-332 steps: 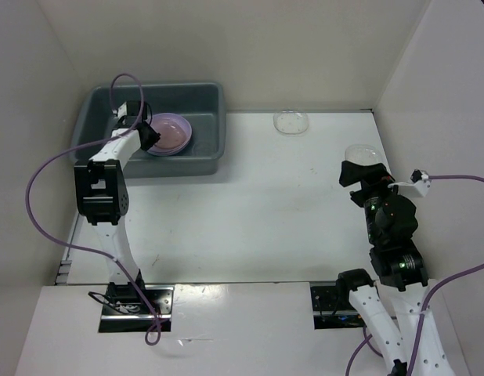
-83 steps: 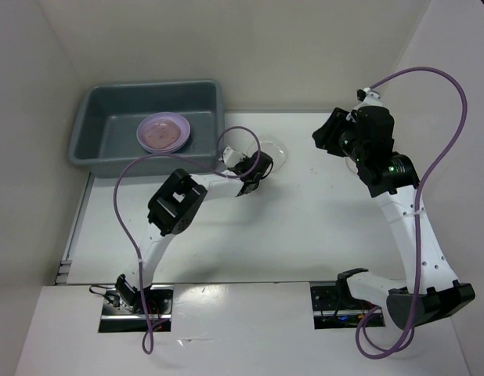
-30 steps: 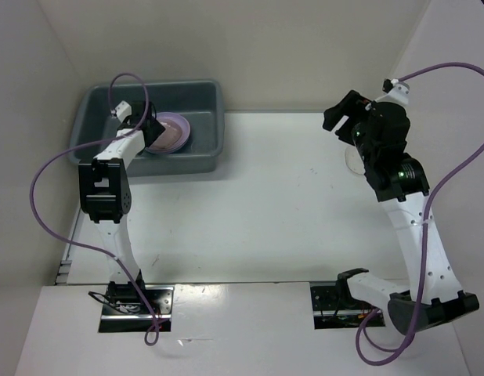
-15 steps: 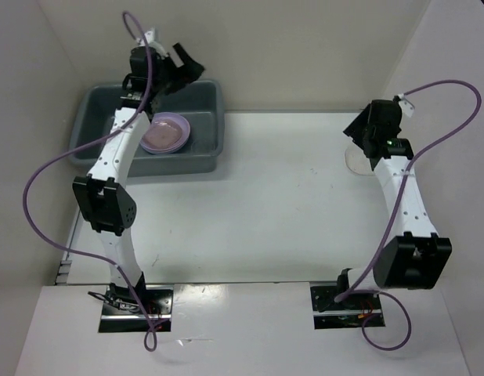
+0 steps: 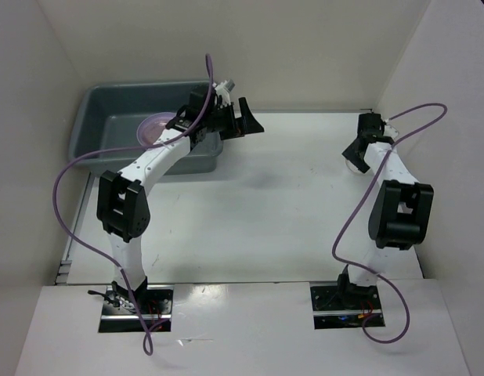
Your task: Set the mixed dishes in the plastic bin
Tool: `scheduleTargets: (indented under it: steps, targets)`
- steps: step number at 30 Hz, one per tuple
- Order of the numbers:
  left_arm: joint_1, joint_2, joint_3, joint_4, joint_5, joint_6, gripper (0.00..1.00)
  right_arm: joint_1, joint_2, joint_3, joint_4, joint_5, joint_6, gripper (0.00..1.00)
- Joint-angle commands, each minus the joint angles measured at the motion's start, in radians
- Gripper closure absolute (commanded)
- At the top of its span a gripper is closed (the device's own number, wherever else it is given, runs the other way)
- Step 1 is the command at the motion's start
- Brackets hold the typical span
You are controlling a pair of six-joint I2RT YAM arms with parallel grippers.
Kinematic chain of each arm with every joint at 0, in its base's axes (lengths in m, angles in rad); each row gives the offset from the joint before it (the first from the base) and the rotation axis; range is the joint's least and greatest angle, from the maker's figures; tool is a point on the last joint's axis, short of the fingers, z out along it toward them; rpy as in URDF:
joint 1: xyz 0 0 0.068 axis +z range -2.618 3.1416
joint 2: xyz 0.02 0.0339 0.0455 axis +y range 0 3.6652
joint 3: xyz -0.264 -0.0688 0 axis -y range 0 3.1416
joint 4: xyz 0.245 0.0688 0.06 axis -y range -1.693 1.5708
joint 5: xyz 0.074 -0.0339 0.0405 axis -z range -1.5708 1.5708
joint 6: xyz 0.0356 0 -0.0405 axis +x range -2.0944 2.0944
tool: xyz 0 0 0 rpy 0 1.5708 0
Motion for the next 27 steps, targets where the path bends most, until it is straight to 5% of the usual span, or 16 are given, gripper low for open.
scheduleTargets:
  steps: [1, 27]
  targets:
    - [-0.011, -0.015, -0.009, 0.071, 0.037, -0.011, 0.0, -0.023, 0.069, -0.004, 0.012, 0.026, 0.075, 0.44]
    - [-0.011, -0.084, -0.101, 0.044, -0.009, 0.036, 0.0, -0.077, 0.071, -0.188, 0.2, 0.05, 0.624, 0.54]
